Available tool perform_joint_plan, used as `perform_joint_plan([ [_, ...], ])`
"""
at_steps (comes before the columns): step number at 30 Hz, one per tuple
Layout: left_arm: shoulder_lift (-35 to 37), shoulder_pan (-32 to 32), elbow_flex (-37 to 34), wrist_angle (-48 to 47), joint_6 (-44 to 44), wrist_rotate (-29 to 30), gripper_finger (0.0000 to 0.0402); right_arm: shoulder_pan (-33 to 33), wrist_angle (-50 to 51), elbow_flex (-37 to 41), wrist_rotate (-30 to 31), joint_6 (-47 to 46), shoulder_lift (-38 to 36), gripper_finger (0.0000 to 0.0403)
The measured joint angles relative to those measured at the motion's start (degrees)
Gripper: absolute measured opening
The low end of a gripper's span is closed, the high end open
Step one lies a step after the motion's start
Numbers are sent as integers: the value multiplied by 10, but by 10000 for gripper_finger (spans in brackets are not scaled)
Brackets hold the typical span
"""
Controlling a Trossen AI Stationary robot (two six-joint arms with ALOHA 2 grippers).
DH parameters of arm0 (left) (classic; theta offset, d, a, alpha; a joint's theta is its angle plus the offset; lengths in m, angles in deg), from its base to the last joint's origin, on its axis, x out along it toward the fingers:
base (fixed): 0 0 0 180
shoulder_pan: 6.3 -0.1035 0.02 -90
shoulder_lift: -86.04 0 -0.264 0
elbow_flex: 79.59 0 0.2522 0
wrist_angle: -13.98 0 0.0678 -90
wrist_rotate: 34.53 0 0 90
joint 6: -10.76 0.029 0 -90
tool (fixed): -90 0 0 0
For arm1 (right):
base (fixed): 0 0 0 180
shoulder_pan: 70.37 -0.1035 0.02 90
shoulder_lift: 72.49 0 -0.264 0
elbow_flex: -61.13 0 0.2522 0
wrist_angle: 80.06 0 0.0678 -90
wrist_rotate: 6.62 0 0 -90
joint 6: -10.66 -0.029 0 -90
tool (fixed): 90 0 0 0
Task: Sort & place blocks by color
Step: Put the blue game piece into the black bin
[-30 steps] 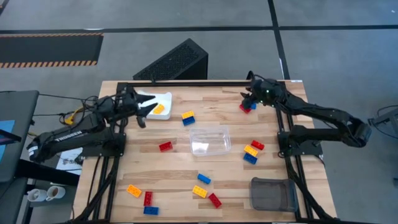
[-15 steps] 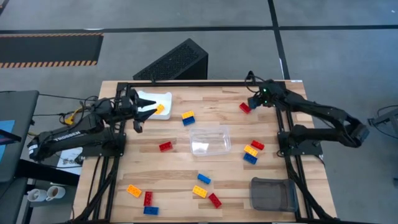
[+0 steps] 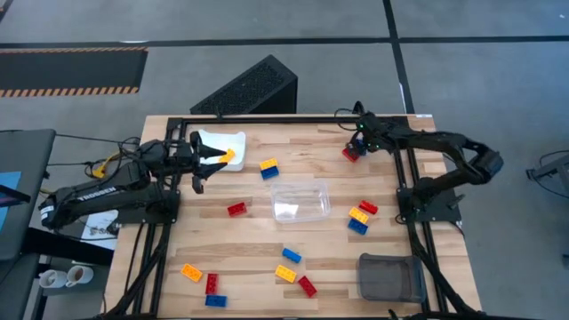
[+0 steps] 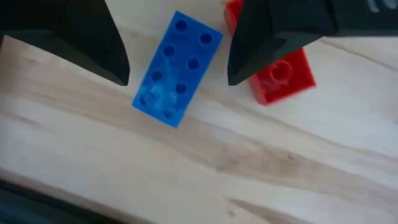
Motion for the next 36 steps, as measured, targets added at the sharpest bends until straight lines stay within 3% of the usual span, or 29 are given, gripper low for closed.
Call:
perform_joint_plan([
  [11,0,0,0,1,13,-4,153,26,10,-19,1,-16,12,338],
  [36,0,0,0,-1,-18,2,153,22,5,-19,0,-20,11,338],
])
